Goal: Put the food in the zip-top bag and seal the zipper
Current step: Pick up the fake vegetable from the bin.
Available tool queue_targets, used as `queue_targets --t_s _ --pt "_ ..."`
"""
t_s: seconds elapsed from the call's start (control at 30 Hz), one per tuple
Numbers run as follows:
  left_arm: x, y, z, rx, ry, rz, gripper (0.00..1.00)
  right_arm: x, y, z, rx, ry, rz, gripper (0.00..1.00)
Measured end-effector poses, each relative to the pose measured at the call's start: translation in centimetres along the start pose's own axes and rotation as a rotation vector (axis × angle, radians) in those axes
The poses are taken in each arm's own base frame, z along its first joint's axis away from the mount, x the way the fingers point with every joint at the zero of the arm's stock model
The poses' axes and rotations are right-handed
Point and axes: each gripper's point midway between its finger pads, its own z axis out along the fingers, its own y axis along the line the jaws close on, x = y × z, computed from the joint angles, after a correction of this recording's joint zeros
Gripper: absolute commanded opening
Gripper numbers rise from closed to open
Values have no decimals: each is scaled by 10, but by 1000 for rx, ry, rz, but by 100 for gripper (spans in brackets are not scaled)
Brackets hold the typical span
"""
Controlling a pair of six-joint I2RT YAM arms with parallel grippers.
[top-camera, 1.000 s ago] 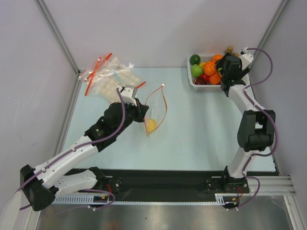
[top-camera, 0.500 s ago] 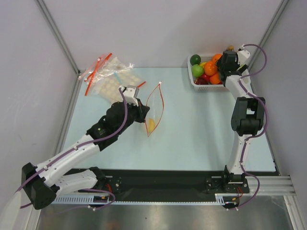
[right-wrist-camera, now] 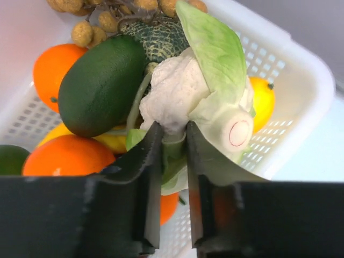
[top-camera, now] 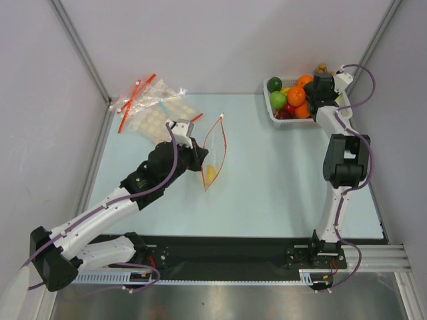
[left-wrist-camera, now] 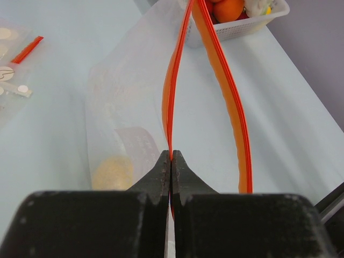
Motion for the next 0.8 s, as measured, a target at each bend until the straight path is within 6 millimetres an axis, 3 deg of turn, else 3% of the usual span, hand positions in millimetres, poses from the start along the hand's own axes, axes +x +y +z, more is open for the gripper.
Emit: queue_targets --t_s 0.03,0.13,0.4,0.5,0.8 --pt "0 0 0 0 0 0 0 -1 0 -1 0 -3 -1 10" --pt "0 0 0 -2 -1 0 0 -3 -3 -5 2 -4 -21 0" --pt "0 0 0 -2 0 0 0 -8 -14 -28 27 -8 -91 0" --pt "0 0 0 -3 1 0 0 -20 -13 -45 14 -19 -89 0" --pt "0 1 0 -5 2 1 0 -84 -9 -113 -40 -141 -69 0"
